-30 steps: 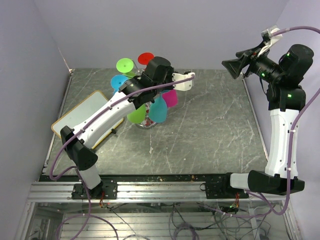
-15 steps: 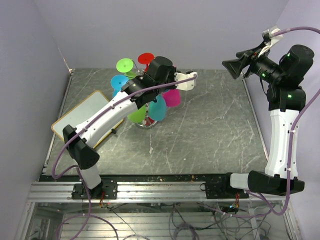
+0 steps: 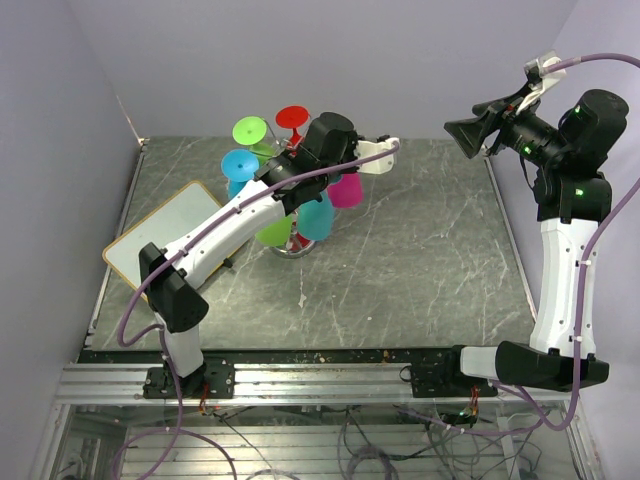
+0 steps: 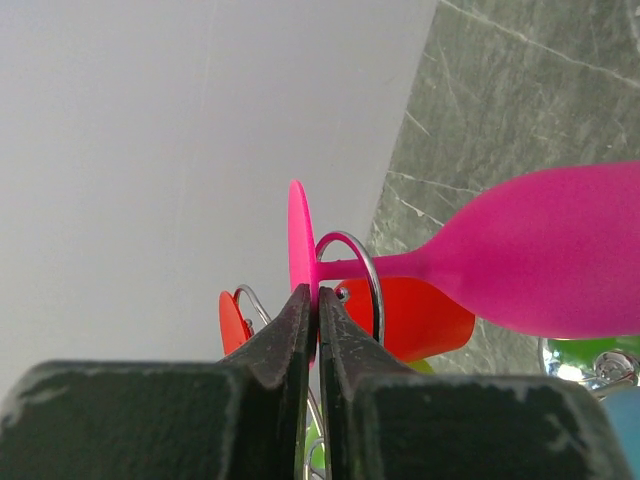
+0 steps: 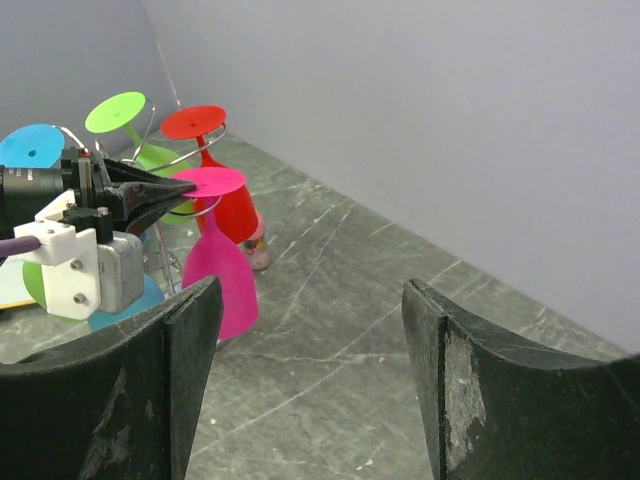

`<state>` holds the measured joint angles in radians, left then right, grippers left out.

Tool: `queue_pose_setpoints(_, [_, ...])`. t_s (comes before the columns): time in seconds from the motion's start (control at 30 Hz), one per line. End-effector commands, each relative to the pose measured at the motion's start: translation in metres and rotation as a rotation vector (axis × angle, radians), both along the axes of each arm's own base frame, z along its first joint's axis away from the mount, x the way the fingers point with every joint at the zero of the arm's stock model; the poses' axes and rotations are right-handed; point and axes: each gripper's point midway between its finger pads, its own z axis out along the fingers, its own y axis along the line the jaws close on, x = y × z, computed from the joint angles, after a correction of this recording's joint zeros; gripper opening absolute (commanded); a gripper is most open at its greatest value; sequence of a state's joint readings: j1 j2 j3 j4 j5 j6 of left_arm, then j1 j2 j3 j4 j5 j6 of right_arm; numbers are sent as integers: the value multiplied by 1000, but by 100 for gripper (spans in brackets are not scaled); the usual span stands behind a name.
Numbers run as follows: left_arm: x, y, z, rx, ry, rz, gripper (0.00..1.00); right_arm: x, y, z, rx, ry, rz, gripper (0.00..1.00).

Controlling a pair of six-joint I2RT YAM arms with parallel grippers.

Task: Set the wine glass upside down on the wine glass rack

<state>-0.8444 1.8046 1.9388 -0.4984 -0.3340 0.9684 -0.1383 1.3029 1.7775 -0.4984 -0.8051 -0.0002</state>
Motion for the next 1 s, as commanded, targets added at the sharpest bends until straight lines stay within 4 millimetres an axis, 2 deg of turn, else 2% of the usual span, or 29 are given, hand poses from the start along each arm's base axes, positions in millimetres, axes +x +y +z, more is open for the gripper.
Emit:
queue_pose_setpoints(0.0, [3, 9, 20, -40, -38, 56, 16, -4, 0, 7, 0, -27, 7, 72])
queue_pose_setpoints(0.17, [6, 21, 16, -28, -19, 88, 20, -4, 0, 5, 0, -25, 8, 72])
queue_pose_setpoints(0.37, [3, 26, 11, -29, 6, 90, 28, -5, -1, 5, 2, -27, 5, 72])
queue_pose_setpoints(0.6, [-8, 30, 24, -74, 14, 79, 40, -2, -3, 2, -1, -25, -7, 72])
queue_pose_setpoints(0.77, [-14, 32, 27, -98, 28, 69, 55, 1, -7, 0, -7, -25, -27, 72])
queue_pose_setpoints(0.97, [-21, 36, 38, -140, 26, 62, 64, 6, -15, -3, -22, -27, -66, 73])
